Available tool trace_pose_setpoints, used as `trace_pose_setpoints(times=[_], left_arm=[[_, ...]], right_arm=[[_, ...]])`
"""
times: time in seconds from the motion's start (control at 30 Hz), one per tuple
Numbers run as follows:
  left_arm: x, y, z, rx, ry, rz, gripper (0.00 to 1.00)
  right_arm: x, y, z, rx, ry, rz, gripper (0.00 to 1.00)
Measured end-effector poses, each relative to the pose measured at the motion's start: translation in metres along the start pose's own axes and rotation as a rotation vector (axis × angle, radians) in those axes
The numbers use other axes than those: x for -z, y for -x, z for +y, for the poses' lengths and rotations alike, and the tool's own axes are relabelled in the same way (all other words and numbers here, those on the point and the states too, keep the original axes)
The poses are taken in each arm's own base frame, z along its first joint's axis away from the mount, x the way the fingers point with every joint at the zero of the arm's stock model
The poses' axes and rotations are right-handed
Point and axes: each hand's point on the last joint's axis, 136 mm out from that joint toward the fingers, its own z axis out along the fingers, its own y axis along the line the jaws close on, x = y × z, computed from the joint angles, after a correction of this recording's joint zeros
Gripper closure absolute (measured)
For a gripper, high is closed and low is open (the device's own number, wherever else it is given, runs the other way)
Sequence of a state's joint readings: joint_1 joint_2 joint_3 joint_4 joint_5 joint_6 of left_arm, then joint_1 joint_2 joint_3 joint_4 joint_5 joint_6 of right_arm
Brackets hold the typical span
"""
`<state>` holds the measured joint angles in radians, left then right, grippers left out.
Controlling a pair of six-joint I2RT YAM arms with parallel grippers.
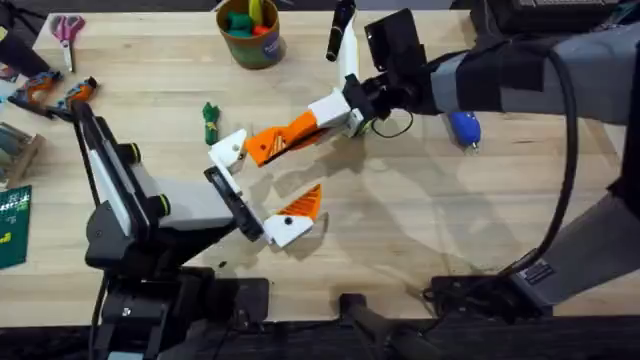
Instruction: Pick up the gripper from the table and insert it into the empty holder that is missing its gripper. Then pick up a screw, insert it into the mounting hole, and use the screwdriver to tighten it. Finally, clean up the table by picking up the vegetable and placing it into the bucket.
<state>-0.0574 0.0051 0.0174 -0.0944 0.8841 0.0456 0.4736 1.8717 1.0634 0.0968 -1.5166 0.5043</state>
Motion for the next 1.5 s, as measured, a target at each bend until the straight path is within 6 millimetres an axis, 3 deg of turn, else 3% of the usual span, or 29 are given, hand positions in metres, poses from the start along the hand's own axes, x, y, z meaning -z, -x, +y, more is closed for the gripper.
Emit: trace_pose_setpoints(times=[0.73,1.5], left_arm=[[0.000,0.000,0.003,-0.008,0.018,0.000,0.015],[0.001,0.000,0.011,0.000,0.060,0.001,0.015]], right_arm=[[-0.012,0.006,-0.002,0.017,-0.033,0.000,0.989],[-0.021,0.011,-0.005,-0.093,-0.069,-0.018,0.991]])
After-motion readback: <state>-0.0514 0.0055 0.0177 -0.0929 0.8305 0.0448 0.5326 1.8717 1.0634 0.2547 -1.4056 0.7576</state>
